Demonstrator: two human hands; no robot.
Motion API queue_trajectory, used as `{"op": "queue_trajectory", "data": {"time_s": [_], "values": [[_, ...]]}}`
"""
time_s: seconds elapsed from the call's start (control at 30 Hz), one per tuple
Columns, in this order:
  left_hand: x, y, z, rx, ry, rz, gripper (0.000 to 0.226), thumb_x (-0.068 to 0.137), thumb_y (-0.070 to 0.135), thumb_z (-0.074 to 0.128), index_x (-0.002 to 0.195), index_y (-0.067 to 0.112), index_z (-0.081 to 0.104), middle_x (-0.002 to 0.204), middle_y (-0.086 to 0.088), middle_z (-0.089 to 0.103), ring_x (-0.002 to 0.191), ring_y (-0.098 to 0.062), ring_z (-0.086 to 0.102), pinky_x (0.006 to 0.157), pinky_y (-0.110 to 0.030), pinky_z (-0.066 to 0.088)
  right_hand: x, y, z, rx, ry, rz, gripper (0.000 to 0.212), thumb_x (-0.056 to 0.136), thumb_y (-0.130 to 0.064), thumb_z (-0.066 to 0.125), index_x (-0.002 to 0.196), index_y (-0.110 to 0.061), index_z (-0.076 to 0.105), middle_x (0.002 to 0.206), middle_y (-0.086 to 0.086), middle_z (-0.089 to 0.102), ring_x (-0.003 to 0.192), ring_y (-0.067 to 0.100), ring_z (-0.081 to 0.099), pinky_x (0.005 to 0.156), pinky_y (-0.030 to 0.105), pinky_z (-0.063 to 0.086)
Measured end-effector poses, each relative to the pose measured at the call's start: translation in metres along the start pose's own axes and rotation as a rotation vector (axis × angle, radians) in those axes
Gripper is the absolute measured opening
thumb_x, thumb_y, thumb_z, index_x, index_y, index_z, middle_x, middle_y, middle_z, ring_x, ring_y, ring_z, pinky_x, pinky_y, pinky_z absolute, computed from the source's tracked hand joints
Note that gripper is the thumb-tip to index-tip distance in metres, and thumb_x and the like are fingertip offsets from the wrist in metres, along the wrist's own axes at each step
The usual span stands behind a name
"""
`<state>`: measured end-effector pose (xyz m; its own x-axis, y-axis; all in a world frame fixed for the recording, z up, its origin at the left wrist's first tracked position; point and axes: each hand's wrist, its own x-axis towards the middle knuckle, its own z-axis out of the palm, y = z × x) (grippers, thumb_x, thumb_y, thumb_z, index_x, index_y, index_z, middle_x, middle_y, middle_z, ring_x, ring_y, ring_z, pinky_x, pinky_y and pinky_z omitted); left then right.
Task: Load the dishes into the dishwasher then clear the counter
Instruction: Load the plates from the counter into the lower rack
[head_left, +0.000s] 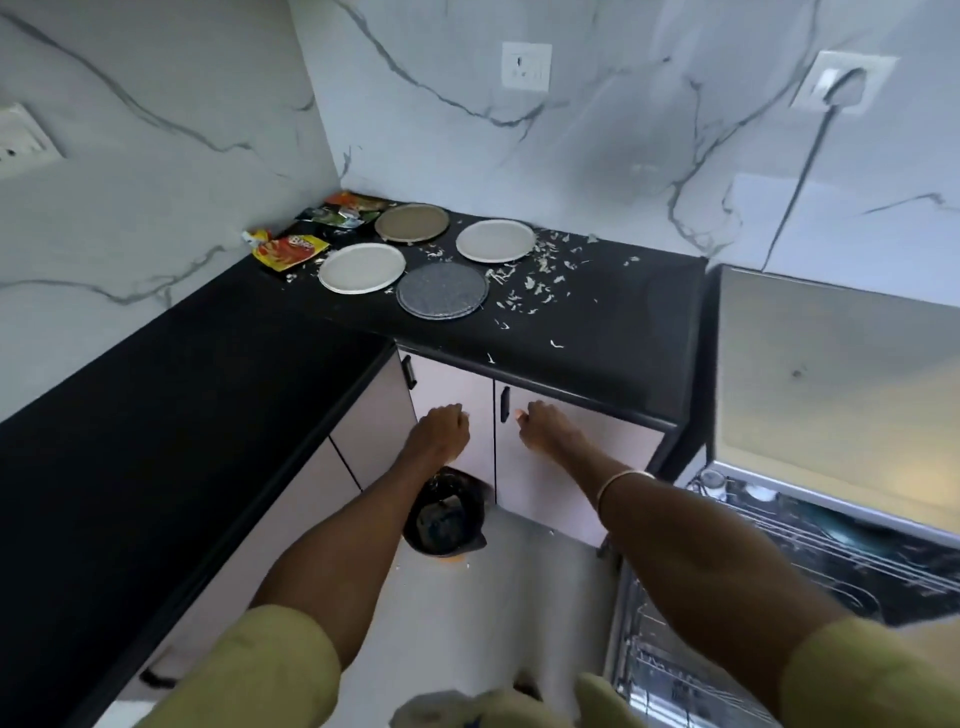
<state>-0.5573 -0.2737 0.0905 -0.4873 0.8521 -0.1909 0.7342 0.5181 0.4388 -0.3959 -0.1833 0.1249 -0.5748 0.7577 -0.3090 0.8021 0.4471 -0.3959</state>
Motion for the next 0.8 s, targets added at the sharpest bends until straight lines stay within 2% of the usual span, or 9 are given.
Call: {"op": "queue_trajectory", "data": {"time_s": [0.1, 0.2, 0.27, 0.37, 0.5, 0.6, 0.7, 0.8], "values": [[0.038, -0.003, -0.016, -0.001, 0.036, -0.021, 0.043, 0.103, 0.028, 0.031, 0.137, 0.011, 0.051, 0.135, -0.016, 0.057, 0.124, -0.035, 0.050, 0.102, -0.042, 0.040, 0.044, -0.007, -0.011, 0.039, 0.062, -0.009, 0.036, 0.102, -0.027, 0.036, 0.118, -0.005, 0.060, 0.118, 0.020, 0.062, 0.109, 0.038, 0.058, 0.089, 0.039, 0.047], [0.079, -0.014, -0.027, 0.003, 0.099, -0.021, 0.038, 0.101, 0.023, 0.036, 0.128, 0.009, 0.058, 0.127, -0.017, 0.062, 0.118, -0.035, 0.055, 0.098, -0.042, 0.044, 0.087, -0.017, -0.016, 0.116, 0.134, 0.000, 0.029, 0.100, -0.026, 0.043, 0.104, -0.005, 0.063, 0.109, 0.020, 0.066, 0.102, 0.041, 0.062, 0.077, 0.036, 0.046], [0.109, -0.019, -0.035, -0.002, 0.115, -0.026, 0.034, 0.100, 0.022, 0.037, 0.120, 0.008, 0.060, 0.121, -0.019, 0.064, 0.114, -0.036, 0.058, 0.094, -0.043, 0.046, 0.118, -0.022, -0.019, 0.137, 0.164, 0.008, 0.028, 0.099, -0.029, 0.044, 0.098, -0.008, 0.062, 0.105, 0.019, 0.067, 0.100, 0.042, 0.062, 0.075, 0.036, 0.045], [0.158, -0.026, -0.049, -0.002, 0.121, -0.013, 0.034, 0.101, 0.022, 0.039, 0.120, 0.004, 0.061, 0.122, -0.020, 0.063, 0.117, -0.037, 0.058, 0.096, -0.043, 0.046, 0.162, -0.028, -0.029, 0.117, 0.206, 0.016, 0.025, 0.097, -0.025, 0.045, 0.096, -0.008, 0.063, 0.102, 0.020, 0.067, 0.098, 0.044, 0.062, 0.077, 0.038, 0.048], [0.219, -0.033, -0.071, 0.097, 0.146, -0.026, 0.034, 0.099, 0.031, 0.040, 0.106, 0.008, 0.064, 0.110, -0.020, 0.064, 0.105, -0.041, 0.060, 0.087, -0.043, 0.048, 0.221, -0.039, -0.046, 0.102, 0.225, 0.042, 0.018, 0.086, -0.011, 0.049, 0.094, -0.010, 0.065, 0.101, 0.016, 0.069, 0.096, 0.042, 0.064, 0.077, 0.038, 0.049], [0.262, -0.035, -0.090, 0.160, 0.172, -0.016, 0.035, 0.096, 0.031, 0.042, 0.100, 0.008, 0.067, 0.107, -0.018, 0.067, 0.102, -0.039, 0.063, 0.084, -0.040, 0.050, 0.264, -0.042, -0.061, 0.141, 0.225, 0.091, 0.018, 0.082, -0.010, 0.050, 0.092, -0.009, 0.065, 0.101, 0.016, 0.068, 0.096, 0.040, 0.064, 0.076, 0.036, 0.049], [0.301, -0.037, -0.102, 0.181, 0.172, -0.031, 0.035, 0.095, 0.028, 0.042, 0.101, 0.005, 0.068, 0.106, -0.017, 0.069, 0.102, -0.037, 0.064, 0.081, -0.038, 0.050, 0.303, -0.043, -0.071, 0.184, 0.250, 0.124, 0.016, 0.081, -0.007, 0.047, 0.085, -0.007, 0.063, 0.093, 0.016, 0.069, 0.089, 0.038, 0.066, 0.070, 0.032, 0.048], [0.331, -0.039, -0.109, 0.152, 0.161, -0.092, 0.033, 0.092, 0.026, 0.045, 0.103, 0.002, 0.067, 0.107, -0.018, 0.068, 0.103, -0.038, 0.064, 0.082, -0.039, 0.051, 0.337, -0.038, -0.077, 0.198, 0.263, 0.138, 0.020, 0.079, -0.007, 0.047, 0.088, -0.007, 0.065, 0.093, 0.016, 0.069, 0.088, 0.036, 0.067, 0.071, 0.034, 0.052]]}}
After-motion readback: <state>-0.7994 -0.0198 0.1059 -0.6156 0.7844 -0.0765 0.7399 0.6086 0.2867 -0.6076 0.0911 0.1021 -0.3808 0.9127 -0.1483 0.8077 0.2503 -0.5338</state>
